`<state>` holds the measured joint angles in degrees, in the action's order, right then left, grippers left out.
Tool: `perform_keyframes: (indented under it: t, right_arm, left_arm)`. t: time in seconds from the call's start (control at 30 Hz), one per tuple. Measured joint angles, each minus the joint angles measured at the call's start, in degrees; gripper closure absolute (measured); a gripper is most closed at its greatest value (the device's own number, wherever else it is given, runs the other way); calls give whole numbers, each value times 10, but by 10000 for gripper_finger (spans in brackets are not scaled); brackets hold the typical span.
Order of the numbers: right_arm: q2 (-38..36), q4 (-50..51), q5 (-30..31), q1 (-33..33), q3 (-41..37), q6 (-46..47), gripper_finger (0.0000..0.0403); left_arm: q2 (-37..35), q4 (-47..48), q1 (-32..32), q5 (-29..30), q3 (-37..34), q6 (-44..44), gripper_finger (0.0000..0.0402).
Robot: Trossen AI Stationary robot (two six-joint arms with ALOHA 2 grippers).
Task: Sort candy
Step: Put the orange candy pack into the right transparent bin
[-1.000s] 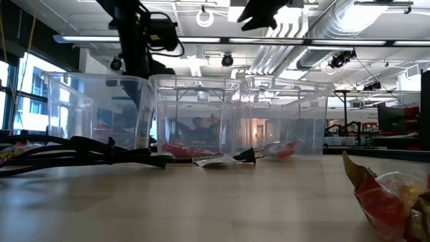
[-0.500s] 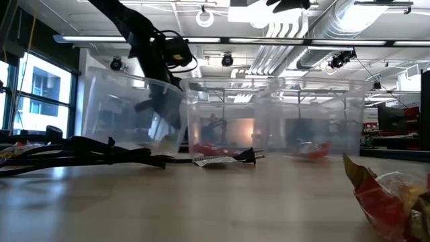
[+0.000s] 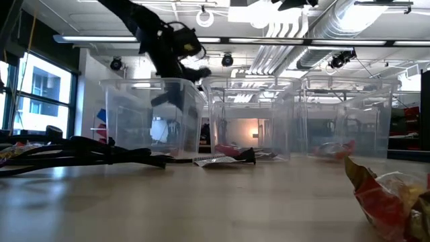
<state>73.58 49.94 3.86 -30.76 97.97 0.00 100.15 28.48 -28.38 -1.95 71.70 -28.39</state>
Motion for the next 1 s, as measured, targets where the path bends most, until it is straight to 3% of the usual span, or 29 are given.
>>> perform_keyframes:
  t: [0.33, 0.53, 0.73, 1.0]
  right_arm:
    - [8, -15, -2, 0, -3, -13, 188]
    - [14, -41, -7, 0, -45, -13, 188]
    - [14, -115, -45, 0, -119, -1, 188]
    - [14, -166, -91, 0, -164, 2, 188]
  left_arm:
    - [-134, 249, -20, 76, 72, 153, 401]
    - [-226, 457, -4, 128, 62, 156, 381]
    - [-306, 536, 3, 155, -36, 114, 319]
    - [-318, 496, -13, 94, -209, 64, 201]
